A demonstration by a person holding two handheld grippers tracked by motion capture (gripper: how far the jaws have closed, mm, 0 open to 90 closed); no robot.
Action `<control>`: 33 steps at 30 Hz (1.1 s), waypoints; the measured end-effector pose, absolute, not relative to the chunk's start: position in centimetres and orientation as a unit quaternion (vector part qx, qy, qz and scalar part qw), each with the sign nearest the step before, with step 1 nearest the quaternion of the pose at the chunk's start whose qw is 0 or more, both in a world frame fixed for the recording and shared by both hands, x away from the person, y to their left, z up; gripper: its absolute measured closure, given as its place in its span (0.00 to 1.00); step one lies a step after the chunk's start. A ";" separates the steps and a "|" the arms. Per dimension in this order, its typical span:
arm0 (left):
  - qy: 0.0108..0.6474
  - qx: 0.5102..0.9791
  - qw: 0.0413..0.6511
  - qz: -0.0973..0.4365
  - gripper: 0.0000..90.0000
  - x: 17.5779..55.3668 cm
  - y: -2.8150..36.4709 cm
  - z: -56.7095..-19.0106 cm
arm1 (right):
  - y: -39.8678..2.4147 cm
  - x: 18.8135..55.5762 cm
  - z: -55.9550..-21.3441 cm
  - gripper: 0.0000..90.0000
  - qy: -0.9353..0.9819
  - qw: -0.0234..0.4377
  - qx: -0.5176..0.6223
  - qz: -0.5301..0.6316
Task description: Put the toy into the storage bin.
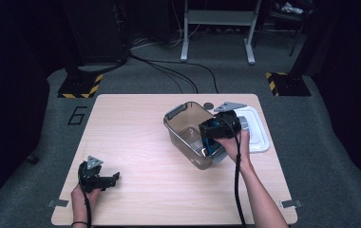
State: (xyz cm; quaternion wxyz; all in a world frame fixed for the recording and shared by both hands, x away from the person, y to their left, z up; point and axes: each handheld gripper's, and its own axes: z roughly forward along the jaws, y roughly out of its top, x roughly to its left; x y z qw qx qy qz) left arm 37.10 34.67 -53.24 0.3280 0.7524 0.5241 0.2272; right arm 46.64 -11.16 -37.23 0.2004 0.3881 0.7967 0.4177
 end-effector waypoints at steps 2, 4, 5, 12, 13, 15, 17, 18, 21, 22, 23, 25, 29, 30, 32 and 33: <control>0.524 0.752 0.328 0.227 0.02 37.1 34.7 -53.2 | -11.2 46.6 -37.4 0.27 0.797 0.200 0.389 0.417; 0.524 0.752 0.328 0.227 0.02 37.1 34.7 -53.2 | -11.3 46.7 -37.8 0.27 0.796 0.199 0.392 0.416; 0.524 0.753 0.327 0.228 0.02 37.1 34.7 -53.2 | -11.4 46.7 -37.9 0.27 0.796 0.198 0.393 0.417; 0.524 0.752 0.328 0.228 0.02 37.1 34.7 -53.2 | -11.5 46.7 -38.7 0.27 0.797 0.192 0.397 0.412; 0.524 0.752 0.328 0.228 0.02 37.1 34.7 -53.2 | -11.5 46.6 -38.8 0.27 0.797 0.191 0.399 0.412; 0.524 0.752 0.328 0.228 0.02 37.1 34.7 -53.2 | -11.5 46.6 -38.8 0.27 0.797 0.191 0.398 0.412; 0.524 0.753 0.326 0.227 0.02 37.1 34.7 -53.2 | -11.6 46.6 -39.0 0.27 0.797 0.189 0.400 0.411; 0.524 0.753 0.327 0.228 0.02 37.1 34.7 -53.2 | -11.6 46.6 -39.1 0.27 0.798 0.188 0.401 0.409; 0.524 0.753 0.327 0.228 0.02 37.1 34.7 -53.2 | -11.6 46.6 -39.4 0.27 0.799 0.186 0.402 0.406; 0.524 0.752 0.328 0.228 0.02 37.1 34.7 -53.2 | -11.6 46.6 -39.5 0.27 0.800 0.186 0.401 0.406; 0.524 0.753 0.328 0.228 0.02 37.1 34.7 -53.2 | -11.6 46.6 -39.6 0.27 0.800 0.186 0.401 0.405; 0.524 0.752 0.328 0.228 0.02 37.1 34.7 -53.2 | -11.6 46.5 -40.0 0.27 0.801 0.183 0.405 0.401; 0.524 0.753 0.327 0.227 0.02 37.1 34.7 -53.2 | -11.6 46.4 -40.4 0.27 0.804 0.182 0.403 0.398; 0.524 0.753 0.327 0.227 0.02 37.1 34.7 -53.2 | -11.6 46.4 -40.5 0.27 0.804 0.182 0.403 0.398; 0.524 0.754 0.326 0.226 0.02 37.1 34.7 -53.2 | -11.7 46.4 -40.5 0.27 0.805 0.185 0.400 0.398; 0.524 0.753 0.327 0.228 0.02 37.1 34.7 -53.2 | -11.6 46.4 -40.6 0.27 0.805 0.184 0.400 0.398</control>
